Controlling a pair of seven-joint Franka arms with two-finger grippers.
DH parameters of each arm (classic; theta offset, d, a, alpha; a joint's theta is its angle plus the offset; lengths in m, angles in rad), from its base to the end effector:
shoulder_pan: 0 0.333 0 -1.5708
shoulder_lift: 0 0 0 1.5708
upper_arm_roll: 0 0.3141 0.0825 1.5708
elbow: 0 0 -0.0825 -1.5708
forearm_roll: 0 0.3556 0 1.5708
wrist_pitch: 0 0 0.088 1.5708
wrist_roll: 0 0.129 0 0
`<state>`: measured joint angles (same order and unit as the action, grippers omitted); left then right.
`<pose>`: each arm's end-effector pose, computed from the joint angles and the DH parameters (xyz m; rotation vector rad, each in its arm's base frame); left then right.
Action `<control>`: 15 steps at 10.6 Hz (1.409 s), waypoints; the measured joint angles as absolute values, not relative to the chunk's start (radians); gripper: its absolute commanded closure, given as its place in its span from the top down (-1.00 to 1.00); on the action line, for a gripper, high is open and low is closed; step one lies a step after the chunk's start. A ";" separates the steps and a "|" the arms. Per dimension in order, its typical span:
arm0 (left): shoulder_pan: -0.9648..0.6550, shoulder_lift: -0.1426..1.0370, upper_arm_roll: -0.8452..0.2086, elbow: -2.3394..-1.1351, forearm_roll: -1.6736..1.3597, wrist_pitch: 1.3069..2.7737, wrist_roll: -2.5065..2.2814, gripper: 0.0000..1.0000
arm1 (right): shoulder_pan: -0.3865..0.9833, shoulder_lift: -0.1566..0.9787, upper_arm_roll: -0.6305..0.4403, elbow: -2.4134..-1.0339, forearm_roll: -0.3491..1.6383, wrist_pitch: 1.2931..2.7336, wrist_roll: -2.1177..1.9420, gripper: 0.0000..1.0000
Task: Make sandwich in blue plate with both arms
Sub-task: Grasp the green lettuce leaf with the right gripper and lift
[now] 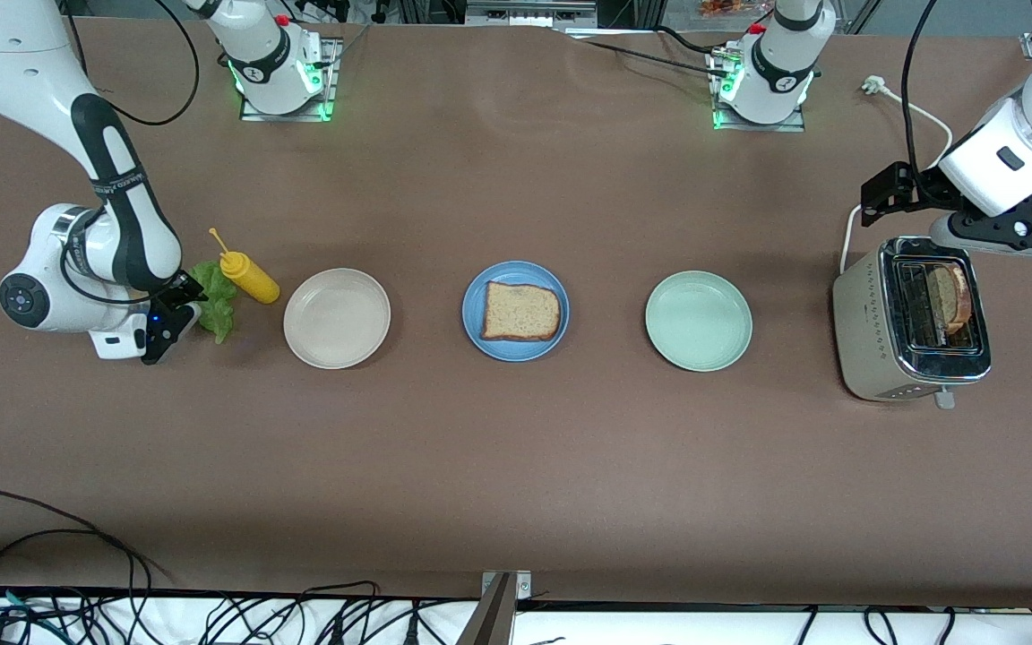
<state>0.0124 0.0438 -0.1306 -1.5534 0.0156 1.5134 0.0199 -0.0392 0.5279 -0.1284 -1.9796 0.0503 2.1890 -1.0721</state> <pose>0.5273 -0.0590 0.5806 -3.1175 0.2154 0.1295 0.5431 -0.0897 0.1773 -2.6781 -1.2542 0.4067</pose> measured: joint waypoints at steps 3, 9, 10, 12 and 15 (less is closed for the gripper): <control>0.012 0.043 -0.131 -1.553 0.016 1.514 0.022 1.00 | -0.040 0.493 -0.132 -1.973 0.051 2.190 -1.115 -1.00; 0.010 0.043 -0.131 -1.553 0.016 1.514 0.023 1.00 | -0.042 0.402 -0.174 -1.821 0.051 1.838 -1.141 -1.00; 0.010 0.043 -0.131 -1.553 0.016 1.514 0.023 1.00 | -0.043 0.395 -0.182 -1.761 0.051 1.755 -1.143 -1.00; 0.009 0.042 -0.132 -1.553 0.016 1.514 0.024 1.00 | -0.044 0.390 -0.188 -1.622 0.051 1.587 -1.141 -1.00; 0.009 0.042 -0.131 -1.553 0.016 1.514 0.024 1.00 | -0.027 0.386 -0.179 -1.504 0.055 1.437 -1.139 -1.00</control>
